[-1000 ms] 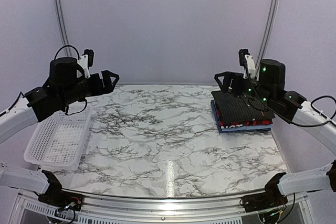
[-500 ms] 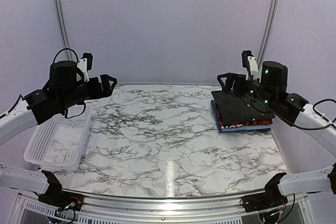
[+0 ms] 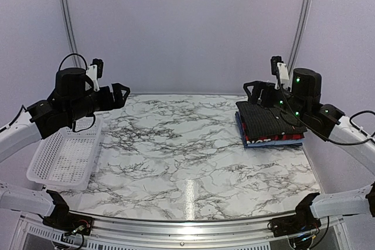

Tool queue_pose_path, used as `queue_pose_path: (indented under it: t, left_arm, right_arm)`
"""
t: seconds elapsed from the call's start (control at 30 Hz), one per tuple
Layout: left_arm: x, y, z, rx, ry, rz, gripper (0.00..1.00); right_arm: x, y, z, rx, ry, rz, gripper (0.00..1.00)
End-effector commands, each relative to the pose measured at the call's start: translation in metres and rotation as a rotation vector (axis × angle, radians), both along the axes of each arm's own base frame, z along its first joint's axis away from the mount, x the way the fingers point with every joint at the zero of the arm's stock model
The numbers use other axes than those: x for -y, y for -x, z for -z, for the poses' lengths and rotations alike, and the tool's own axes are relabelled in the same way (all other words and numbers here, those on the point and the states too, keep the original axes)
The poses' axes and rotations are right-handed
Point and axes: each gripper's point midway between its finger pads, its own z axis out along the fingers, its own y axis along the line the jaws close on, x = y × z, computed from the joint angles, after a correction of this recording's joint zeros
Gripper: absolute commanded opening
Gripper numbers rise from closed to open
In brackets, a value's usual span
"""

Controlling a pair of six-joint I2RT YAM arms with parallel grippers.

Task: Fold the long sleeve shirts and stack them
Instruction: Reset both arms

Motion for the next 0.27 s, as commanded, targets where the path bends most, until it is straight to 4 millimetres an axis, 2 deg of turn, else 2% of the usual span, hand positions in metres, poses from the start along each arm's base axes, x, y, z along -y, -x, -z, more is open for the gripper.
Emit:
queue_pose_path:
  t: [0.0, 0.23]
  left_arm:
    - [-0.0052, 0.0004, -0.0029, 0.012, -0.02, -0.012, 0.99]
    - [-0.0059, 0.0018, -0.0034, 0.014, -0.018, -0.01, 0.99]
  right_arm:
    - [0.0029, 0.0029, -0.0176, 0.053, -0.021, 0.007, 0.99]
    - [0.0017, 0.0028, -0.0188, 0.053, -0.019, 0.001, 0.99]
